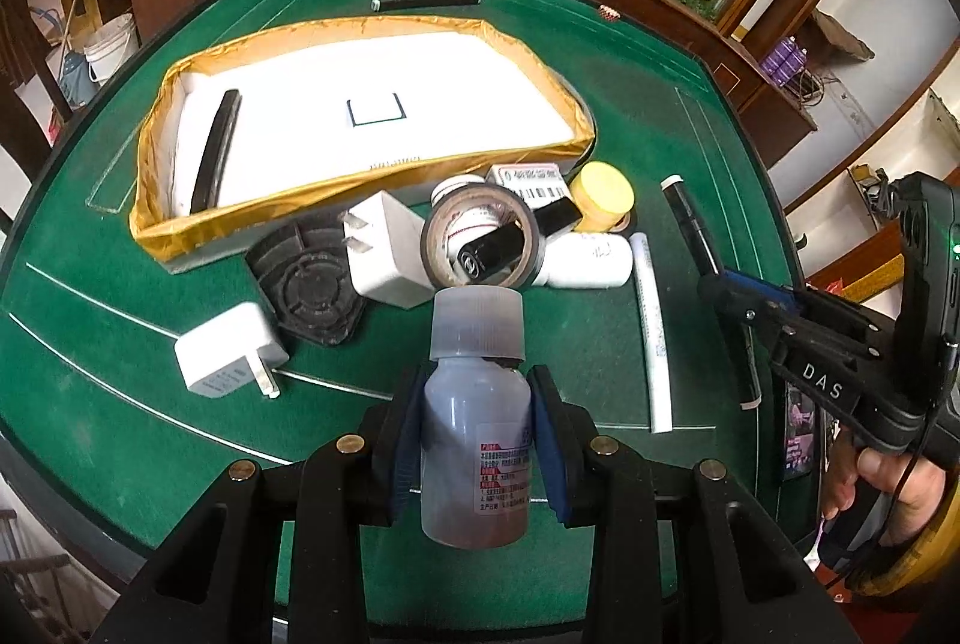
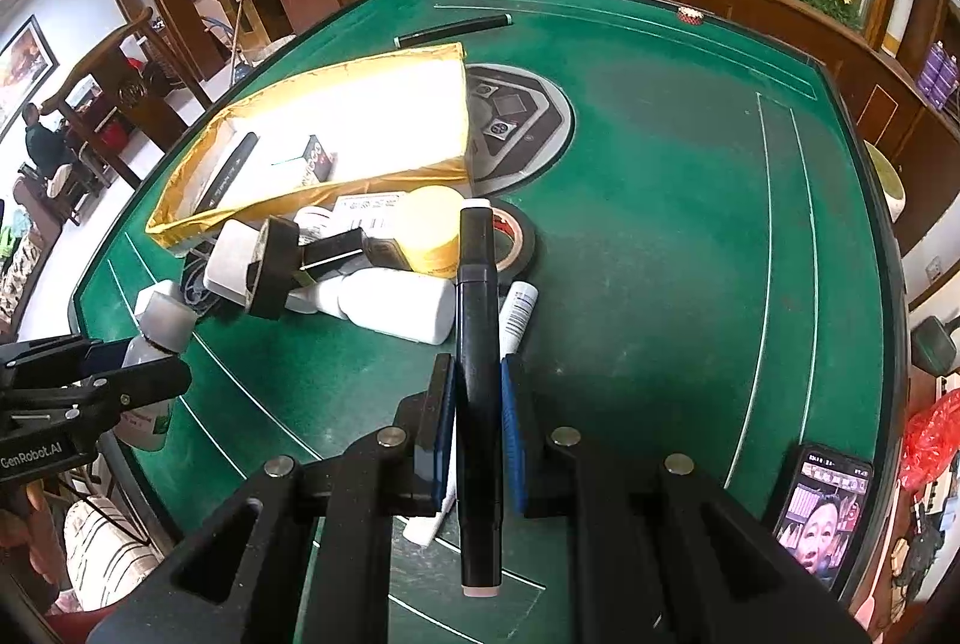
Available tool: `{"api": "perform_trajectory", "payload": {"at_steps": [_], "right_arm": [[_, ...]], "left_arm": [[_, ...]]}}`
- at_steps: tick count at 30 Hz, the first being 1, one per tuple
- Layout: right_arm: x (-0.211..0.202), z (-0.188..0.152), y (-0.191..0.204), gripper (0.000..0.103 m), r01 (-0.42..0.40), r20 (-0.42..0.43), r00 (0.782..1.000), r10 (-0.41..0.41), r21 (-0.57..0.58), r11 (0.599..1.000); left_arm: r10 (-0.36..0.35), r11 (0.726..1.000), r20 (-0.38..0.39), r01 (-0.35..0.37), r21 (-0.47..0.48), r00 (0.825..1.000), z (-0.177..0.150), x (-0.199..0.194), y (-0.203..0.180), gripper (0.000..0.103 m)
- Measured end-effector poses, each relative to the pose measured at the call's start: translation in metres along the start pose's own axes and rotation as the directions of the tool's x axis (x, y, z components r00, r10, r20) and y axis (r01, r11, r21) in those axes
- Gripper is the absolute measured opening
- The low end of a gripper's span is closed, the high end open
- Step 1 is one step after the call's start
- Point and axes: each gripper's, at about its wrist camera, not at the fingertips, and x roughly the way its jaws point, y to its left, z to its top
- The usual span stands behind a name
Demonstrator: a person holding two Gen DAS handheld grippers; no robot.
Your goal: Organize rigid objects
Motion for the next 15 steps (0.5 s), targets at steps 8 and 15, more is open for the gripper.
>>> {"api": "perform_trajectory", "payload": {"at_steps": [8, 15], "right_arm": [[-0.005, 0.004, 0.005, 0.014, -0.01, 0.015, 1.0, 0.01, -0.005, 1.0], [-0.006, 0.01, 0.012, 0.014, -0.022, 0.025, 0.999, 0.022, -0.015, 1.0]], "left_arm": [[0.001, 1.0, 0.015, -0.001, 0.001, 1.0, 0.007, -0.005, 0.0, 0.036], [0.004, 1.0, 0.029, -0.004, -0.003, 1.0, 0.014, -0.009, 0.003, 0.036]]}}
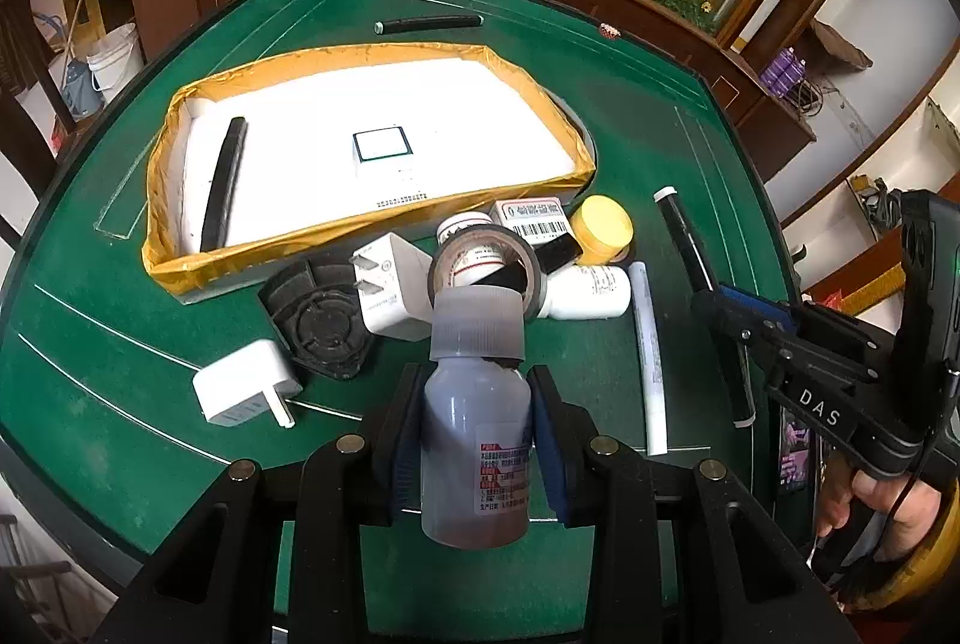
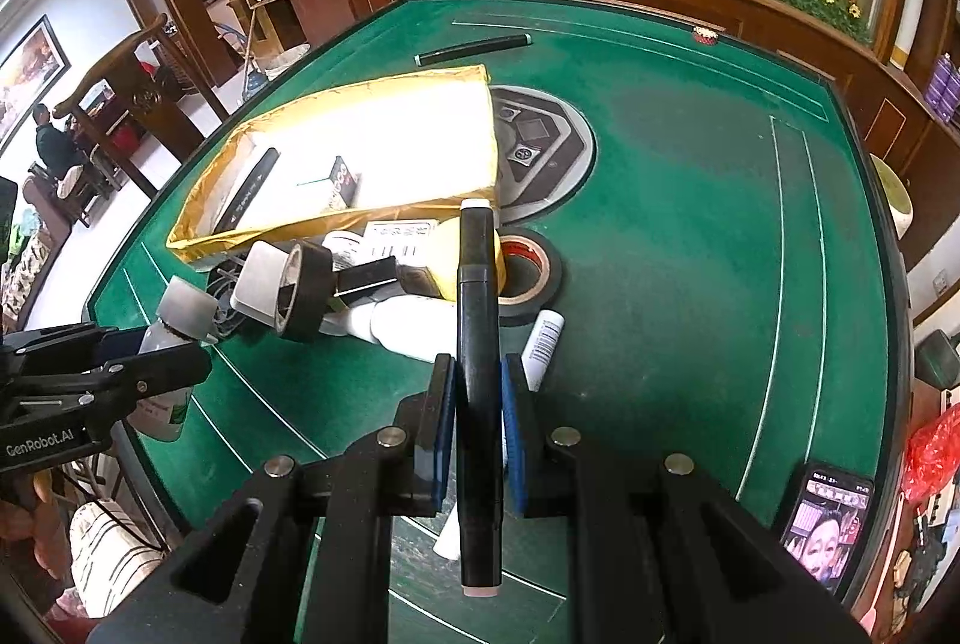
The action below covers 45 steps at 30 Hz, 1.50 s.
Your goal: Organize rigid objects
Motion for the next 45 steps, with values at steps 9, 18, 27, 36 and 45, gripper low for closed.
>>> {"api": "perform_trajectory", "payload": {"at_steps": [9, 18, 27, 36, 45], "right_arm": [[-0.001, 0.002, 0.003, 0.014, -0.005, 0.005, 1.0, 0.005, -0.001, 1.0], [-0.002, 0.006, 0.008, 0.014, -0.011, 0.013, 1.0, 0.011, -0.007, 1.0], [-0.003, 0.01, 0.014, 0.014, -0.019, 0.025, 1.0, 0.019, -0.011, 1.0], [-0.003, 0.014, 0.021, 0.014, -0.024, 0.03, 0.999, 0.024, -0.017, 1.0], [-0.001, 0.021, 0.024, 0.014, -0.037, 0.038, 0.999, 0.037, -0.014, 0.999]], "left_arm": [[0.001, 1.0, 0.01, -0.001, 0.0, 1.0, 0.006, -0.002, 0.001, 0.036], [0.003, 1.0, 0.028, -0.003, 0.009, 1.0, 0.016, -0.006, 0.001, 0.036], [0.004, 1.0, 0.043, -0.005, 0.017, 0.999, 0.026, -0.009, 0.002, 0.036], [0.007, 1.0, 0.055, -0.007, 0.015, 0.998, 0.035, -0.01, 0.008, 0.036], [0.015, 1.0, 0.064, -0.015, 0.0, 0.998, 0.044, -0.01, 0.02, 0.036]]}}
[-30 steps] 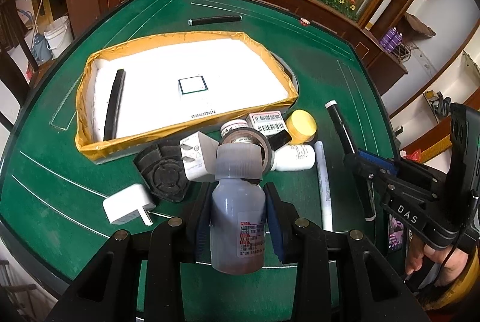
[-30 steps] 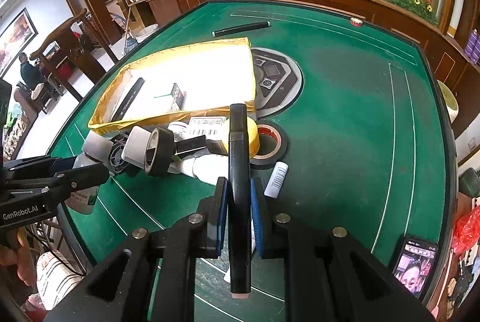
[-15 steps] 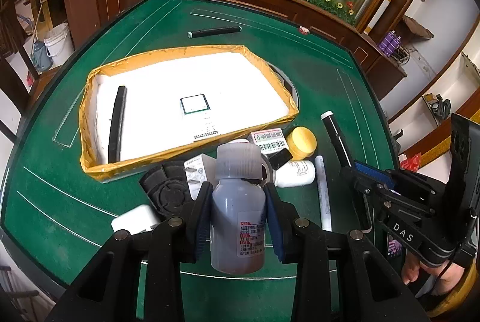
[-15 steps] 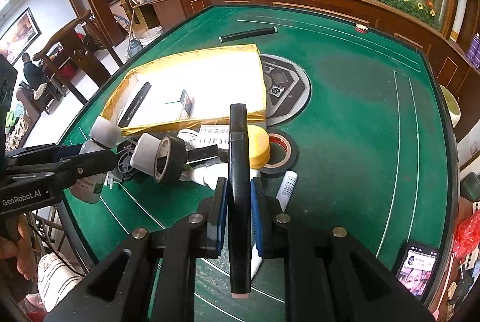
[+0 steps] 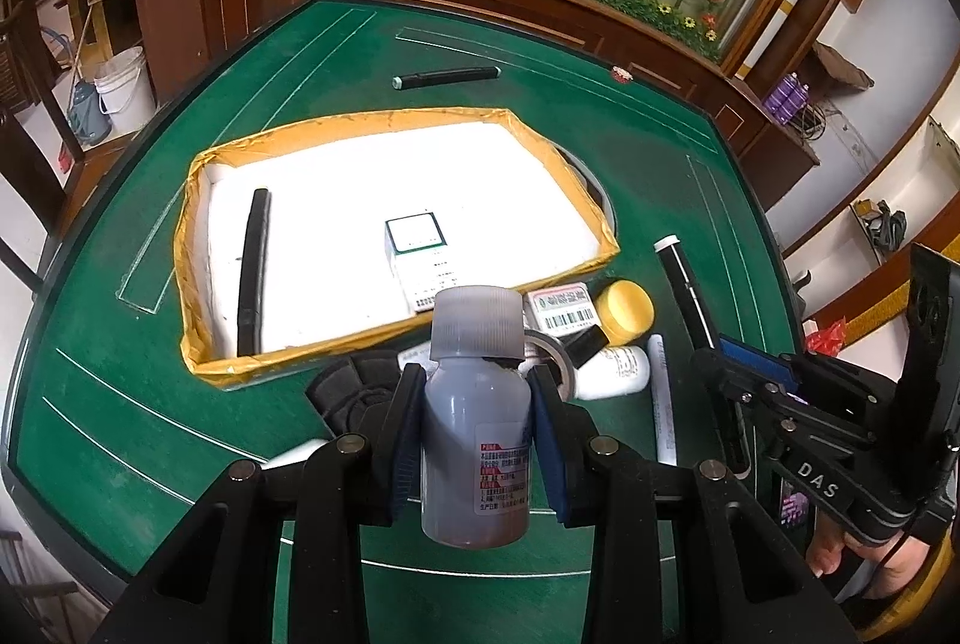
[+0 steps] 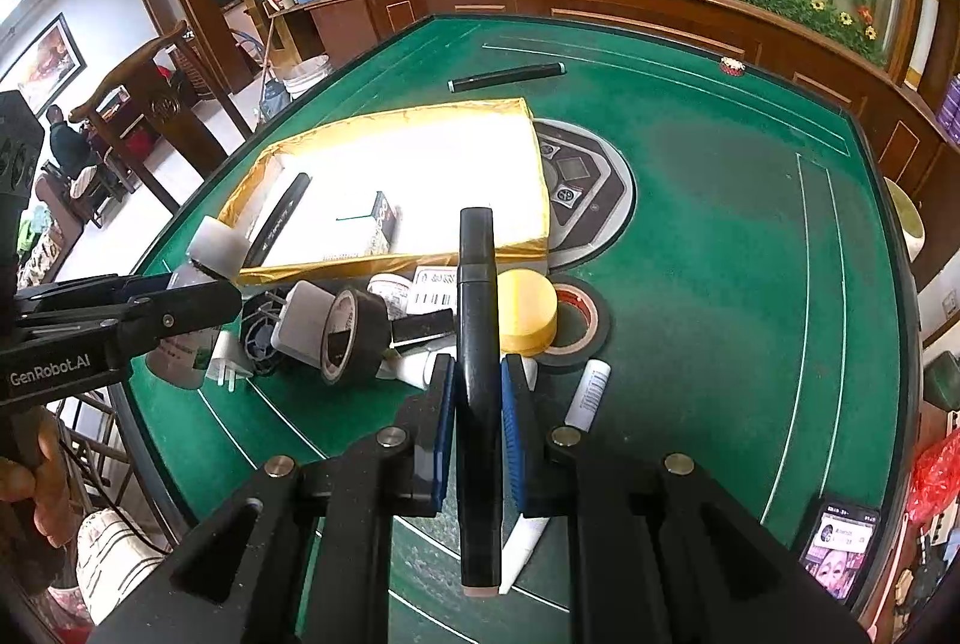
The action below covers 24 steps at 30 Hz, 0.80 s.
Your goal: Organize rigid objects
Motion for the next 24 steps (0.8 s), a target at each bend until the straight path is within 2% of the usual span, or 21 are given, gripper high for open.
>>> {"api": "perform_trajectory", "payload": {"at_steps": [3, 9, 24], "right_arm": [[0.001, 0.005, -0.003, 0.014, -0.048, 0.006, 0.999, 0.048, 0.027, 0.998], [0.002, 0.012, -0.001, 0.014, -0.09, 0.017, 0.996, 0.089, 0.038, 0.995], [0.031, 0.051, 0.014, 0.014, -0.119, 0.01, 0.993, 0.118, 0.05, 0.992]], "left_arm": [[0.003, 1.0, 0.006, -0.002, -0.009, 1.0, 0.005, 0.001, 0.005, 0.036], [0.004, 1.0, 0.013, -0.004, -0.026, 1.0, 0.014, 0.004, 0.017, 0.036], [0.021, 0.997, -0.01, -0.022, -0.072, 1.0, 0.056, 0.038, 0.056, 0.036]]}}
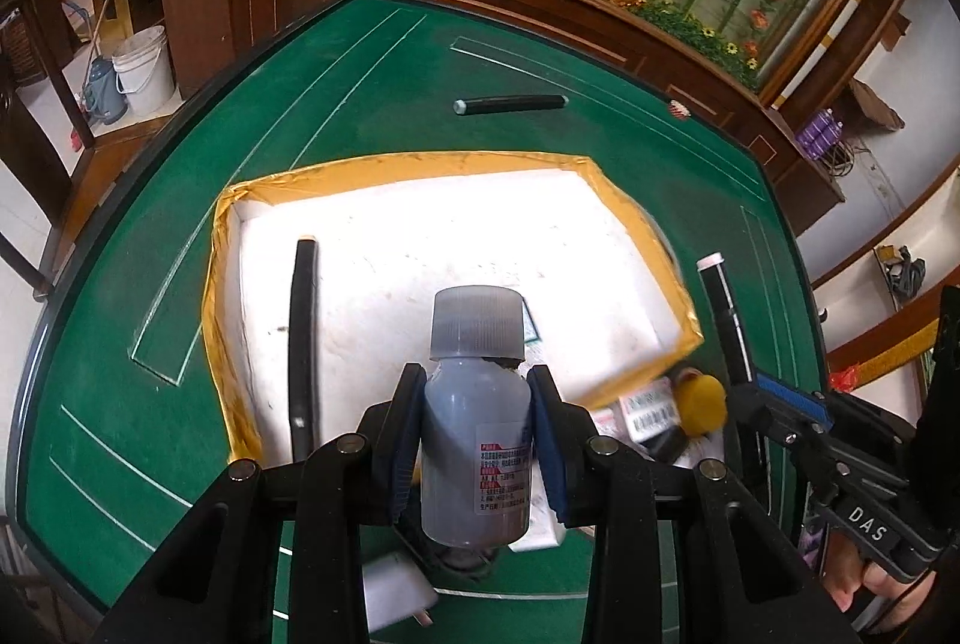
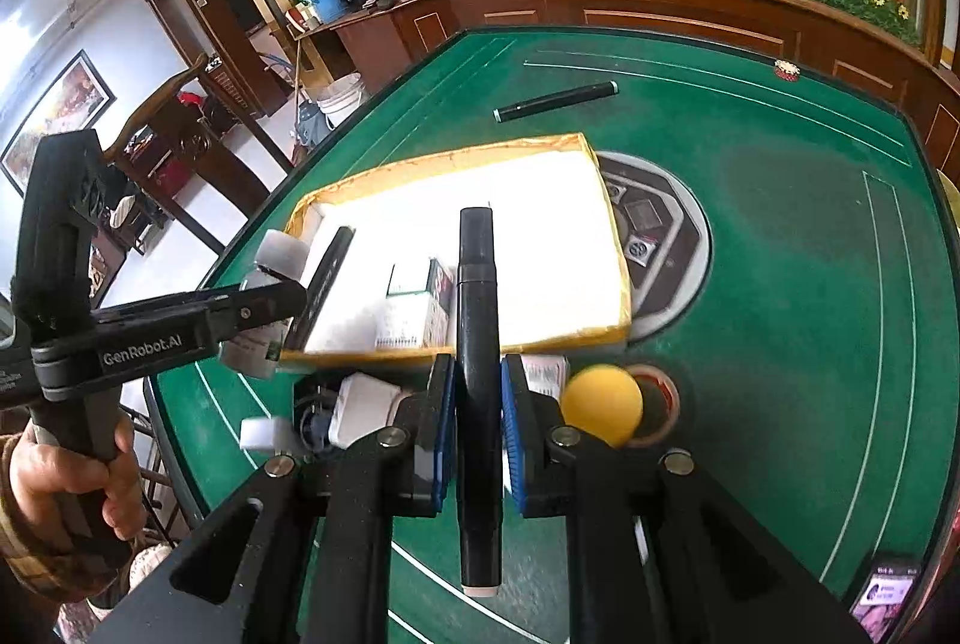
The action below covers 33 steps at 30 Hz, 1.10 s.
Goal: Organize rigid objects
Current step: 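Lower the white bottle and black marker into the tray and open both grippers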
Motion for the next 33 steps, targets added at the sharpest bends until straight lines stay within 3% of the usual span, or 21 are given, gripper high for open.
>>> {"api": "perform_trajectory", "payload": {"at_steps": [14, 33], "right_arm": [[0.06, 0.046, 0.01, 0.014, 0.03, -0.018, 0.999, -0.029, 0.033, 0.999], [0.128, 0.045, 0.003, 0.014, 0.066, -0.125, 0.99, -0.061, 0.037, 0.997]], "left_arm": [[0.022, 0.999, -0.087, -0.019, 0.032, 0.996, 0.022, 0.05, 0.017, 0.036], [0.014, 1.0, -0.141, -0.009, 0.029, 0.99, 0.025, 0.082, 0.036, 0.036]]}}
